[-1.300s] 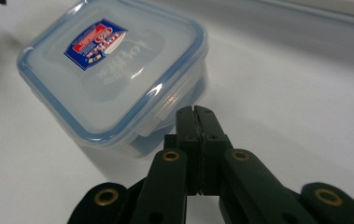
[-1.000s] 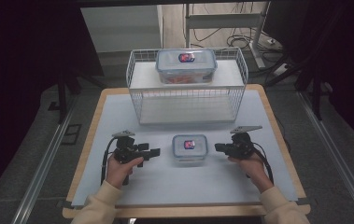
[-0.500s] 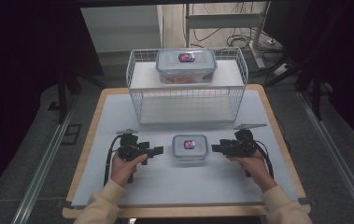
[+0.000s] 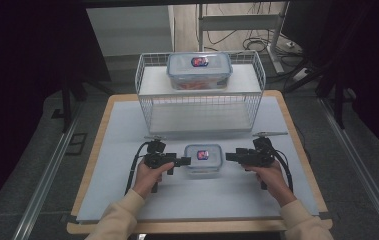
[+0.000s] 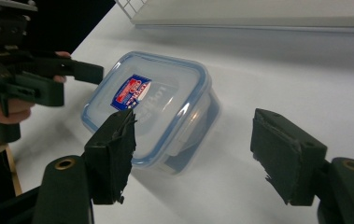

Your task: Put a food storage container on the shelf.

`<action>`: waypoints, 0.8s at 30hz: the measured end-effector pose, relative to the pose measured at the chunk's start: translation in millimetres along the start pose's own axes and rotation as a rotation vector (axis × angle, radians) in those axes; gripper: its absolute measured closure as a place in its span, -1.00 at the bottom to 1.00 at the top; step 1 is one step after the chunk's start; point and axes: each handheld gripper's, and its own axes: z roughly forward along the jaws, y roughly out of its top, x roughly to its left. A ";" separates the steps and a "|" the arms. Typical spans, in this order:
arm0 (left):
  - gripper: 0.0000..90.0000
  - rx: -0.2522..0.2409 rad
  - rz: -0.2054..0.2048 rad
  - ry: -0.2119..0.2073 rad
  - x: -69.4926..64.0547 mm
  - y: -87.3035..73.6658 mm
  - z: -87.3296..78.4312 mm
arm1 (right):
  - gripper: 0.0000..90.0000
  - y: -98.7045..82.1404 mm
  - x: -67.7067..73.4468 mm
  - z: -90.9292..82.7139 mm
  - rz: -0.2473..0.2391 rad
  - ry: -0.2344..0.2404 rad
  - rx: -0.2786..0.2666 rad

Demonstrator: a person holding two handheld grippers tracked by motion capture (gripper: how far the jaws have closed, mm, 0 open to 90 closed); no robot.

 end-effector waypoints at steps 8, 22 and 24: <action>-0.60 0.032 -0.035 -0.058 1.6 3.3 18.4 | -0.38 -4.3 1.5 19.8 0.044 0.029 0.039; -0.49 0.034 -0.066 -0.083 6.5 1.4 20.3 | -0.34 -4.4 0.3 45.0 0.101 0.067 0.089; -0.46 0.035 -0.067 -0.080 6.8 1.2 20.2 | -0.30 -4.6 0.4 47.4 0.110 0.080 0.094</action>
